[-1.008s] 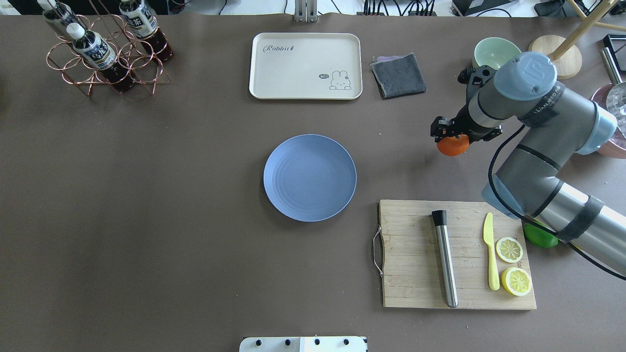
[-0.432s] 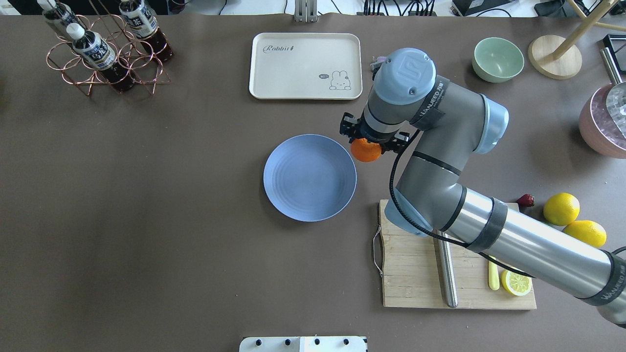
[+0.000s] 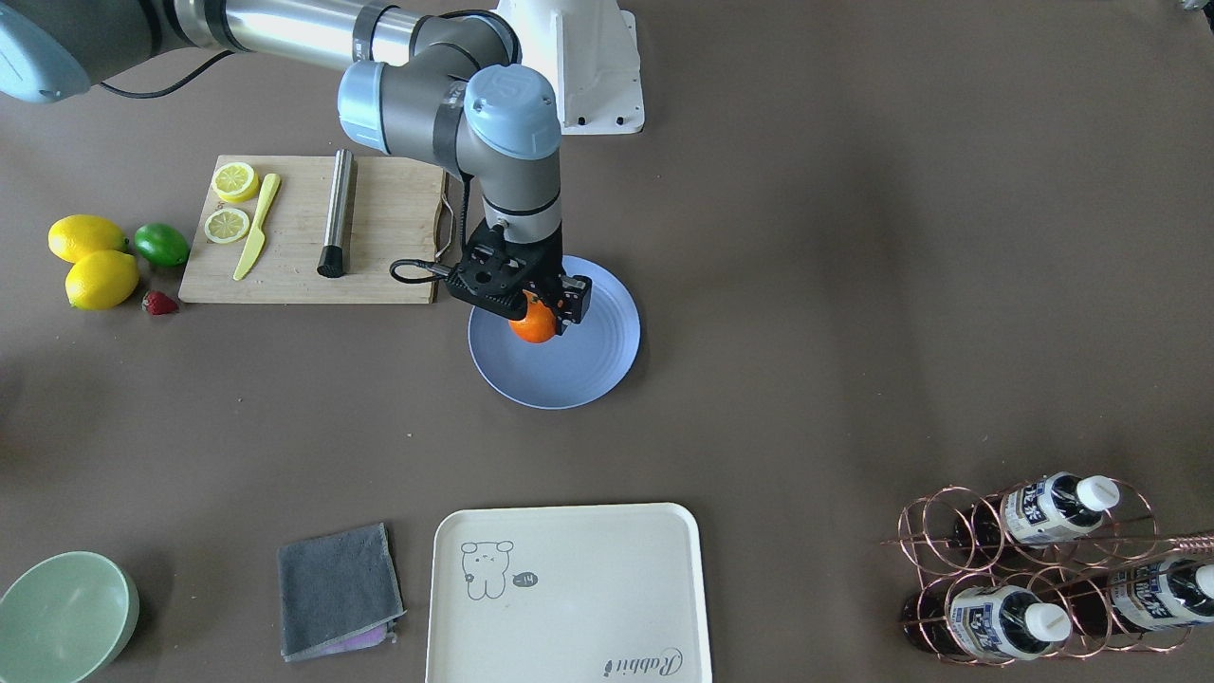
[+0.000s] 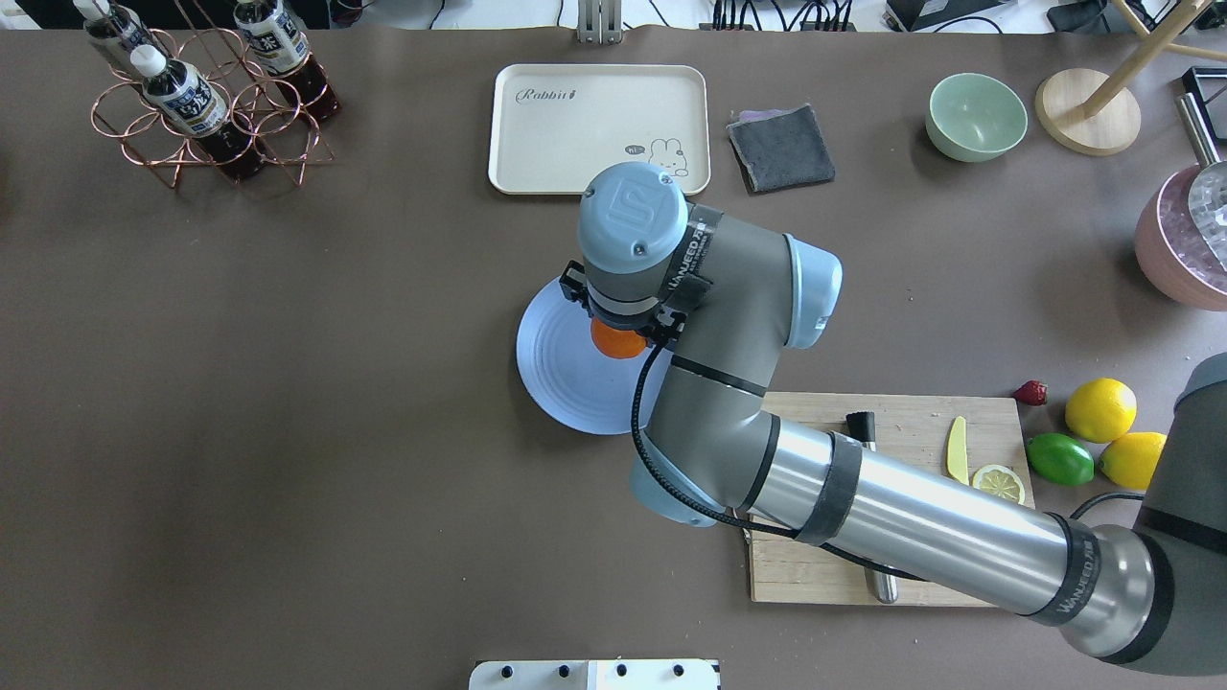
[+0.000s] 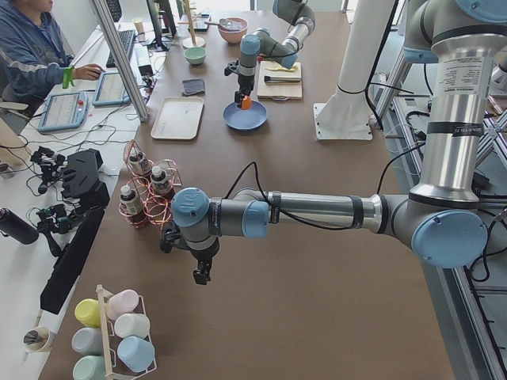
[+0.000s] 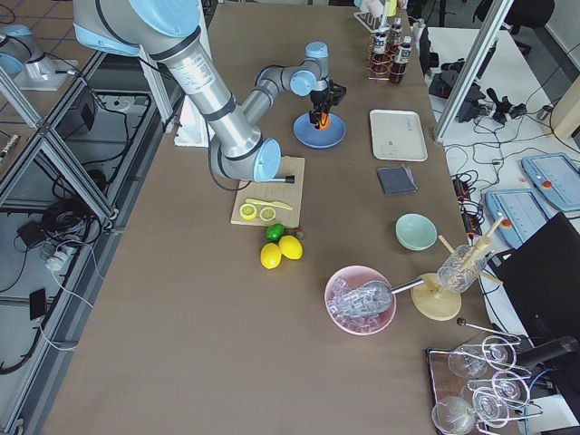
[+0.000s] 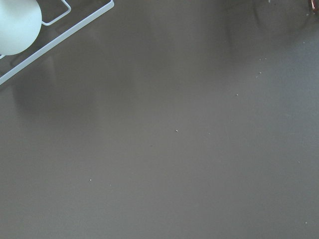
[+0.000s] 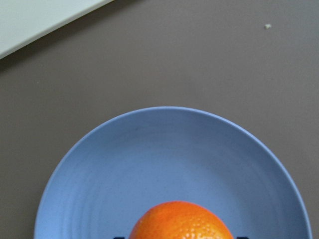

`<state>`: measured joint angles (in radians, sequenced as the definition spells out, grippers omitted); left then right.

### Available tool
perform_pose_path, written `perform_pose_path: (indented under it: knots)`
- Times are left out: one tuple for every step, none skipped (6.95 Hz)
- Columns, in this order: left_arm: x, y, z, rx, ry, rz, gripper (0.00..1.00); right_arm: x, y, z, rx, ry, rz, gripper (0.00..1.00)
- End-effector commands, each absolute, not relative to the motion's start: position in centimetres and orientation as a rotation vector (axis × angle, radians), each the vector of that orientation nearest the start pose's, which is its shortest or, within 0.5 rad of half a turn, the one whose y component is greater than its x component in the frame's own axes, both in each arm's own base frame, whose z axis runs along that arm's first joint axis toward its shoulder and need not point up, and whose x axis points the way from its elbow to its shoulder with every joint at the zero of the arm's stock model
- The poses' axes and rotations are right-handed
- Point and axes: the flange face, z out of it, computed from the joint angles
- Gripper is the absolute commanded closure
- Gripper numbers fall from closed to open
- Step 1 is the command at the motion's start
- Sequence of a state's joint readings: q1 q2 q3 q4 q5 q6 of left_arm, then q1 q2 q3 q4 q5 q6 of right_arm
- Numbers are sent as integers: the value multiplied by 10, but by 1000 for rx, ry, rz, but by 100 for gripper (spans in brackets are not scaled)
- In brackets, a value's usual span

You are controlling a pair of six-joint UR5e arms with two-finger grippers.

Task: Pick orange to plate
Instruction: 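Carry the orange with the right gripper over the blue plate, then lower the orange onto the plate and open the right gripper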

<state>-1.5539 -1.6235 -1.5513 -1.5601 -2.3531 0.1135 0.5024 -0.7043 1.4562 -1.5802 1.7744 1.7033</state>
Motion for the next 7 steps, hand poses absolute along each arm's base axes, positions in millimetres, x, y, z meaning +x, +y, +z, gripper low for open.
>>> perform_pose_path:
  knots:
    - [-55,-516,642,60,781,131,2,-643,-444,177,-37,-727,533,100]
    - [-54,-516,643,57,781,131,2,-645,-443,182,-34,-717,524,100]
    - [-55,-516,643,57,781,130,2,-646,-445,187,-27,-707,506,100]
    - [-54,-516,644,55,781,131,2,-644,-448,189,-15,-702,481,100]
    - [-54,-516,643,57,781,131,2,-643,-448,193,-12,-697,471,8]
    - [-54,-515,645,52,781,130,2,-642,-449,191,-3,-700,449,0]
    - [-55,-514,652,37,779,125,2,-627,-464,181,10,-721,439,0]
